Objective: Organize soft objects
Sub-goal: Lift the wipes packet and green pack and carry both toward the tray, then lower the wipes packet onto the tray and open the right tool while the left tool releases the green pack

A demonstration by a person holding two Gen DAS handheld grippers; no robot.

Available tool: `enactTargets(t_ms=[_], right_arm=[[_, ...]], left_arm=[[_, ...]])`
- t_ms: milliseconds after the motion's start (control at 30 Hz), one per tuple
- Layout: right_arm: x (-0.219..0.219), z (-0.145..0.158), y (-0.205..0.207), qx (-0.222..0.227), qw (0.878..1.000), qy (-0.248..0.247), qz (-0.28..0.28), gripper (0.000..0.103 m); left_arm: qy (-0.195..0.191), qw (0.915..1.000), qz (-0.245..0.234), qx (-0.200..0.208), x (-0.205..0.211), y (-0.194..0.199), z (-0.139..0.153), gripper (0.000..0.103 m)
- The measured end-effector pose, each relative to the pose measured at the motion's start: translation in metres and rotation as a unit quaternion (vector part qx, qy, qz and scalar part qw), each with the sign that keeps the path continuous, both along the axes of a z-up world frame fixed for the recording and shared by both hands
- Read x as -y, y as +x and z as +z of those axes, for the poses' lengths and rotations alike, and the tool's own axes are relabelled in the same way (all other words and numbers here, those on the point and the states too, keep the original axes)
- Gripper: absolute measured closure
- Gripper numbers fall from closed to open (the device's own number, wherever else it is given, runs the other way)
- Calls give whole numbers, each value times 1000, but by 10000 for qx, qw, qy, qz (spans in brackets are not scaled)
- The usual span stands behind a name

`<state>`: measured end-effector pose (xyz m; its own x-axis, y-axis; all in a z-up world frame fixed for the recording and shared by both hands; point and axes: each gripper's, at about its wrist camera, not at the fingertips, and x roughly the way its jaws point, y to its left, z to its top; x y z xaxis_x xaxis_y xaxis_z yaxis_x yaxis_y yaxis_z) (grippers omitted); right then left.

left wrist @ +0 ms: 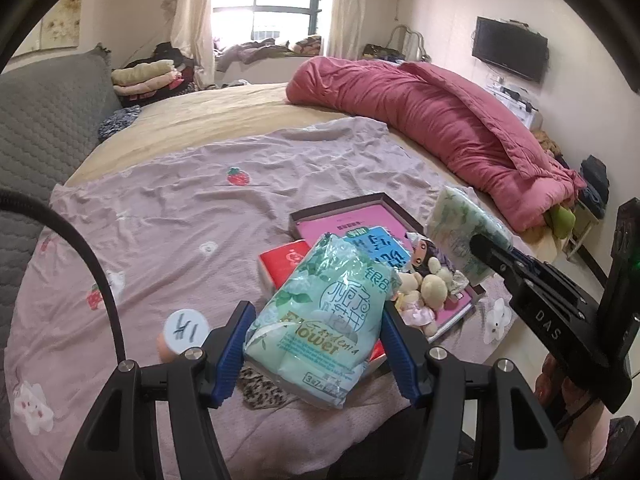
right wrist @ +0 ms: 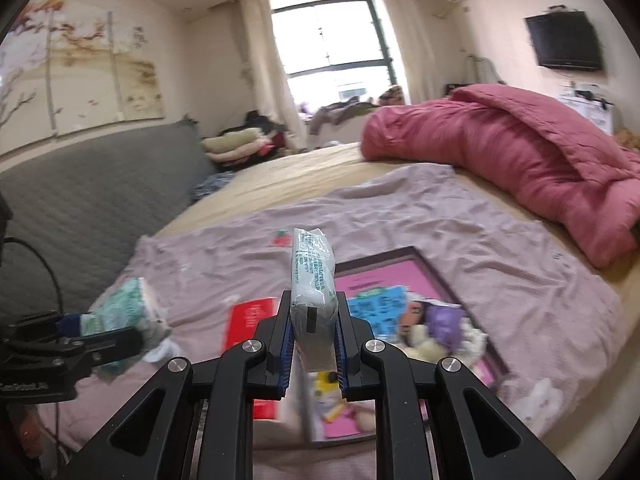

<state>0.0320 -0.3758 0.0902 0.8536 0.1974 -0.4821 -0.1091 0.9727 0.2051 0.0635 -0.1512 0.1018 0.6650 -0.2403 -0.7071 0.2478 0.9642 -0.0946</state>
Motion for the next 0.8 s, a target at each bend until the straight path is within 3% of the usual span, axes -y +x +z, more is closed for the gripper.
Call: enactTargets(t_ms=[233,433,800], right_arm=[[39,-12,3,-143,9979,-53,-634,86],[66,-33,10,-442,9919,-237,-1167,86],[98,-73,23,-863,9793,-411,-1784,85]], left_arm=[[7,9994,-302,-174,39,19,-15,40],[99,9969,-554,-547,84,48,-47,40],[556,9934,-616,-796,133,96,-91,40]])
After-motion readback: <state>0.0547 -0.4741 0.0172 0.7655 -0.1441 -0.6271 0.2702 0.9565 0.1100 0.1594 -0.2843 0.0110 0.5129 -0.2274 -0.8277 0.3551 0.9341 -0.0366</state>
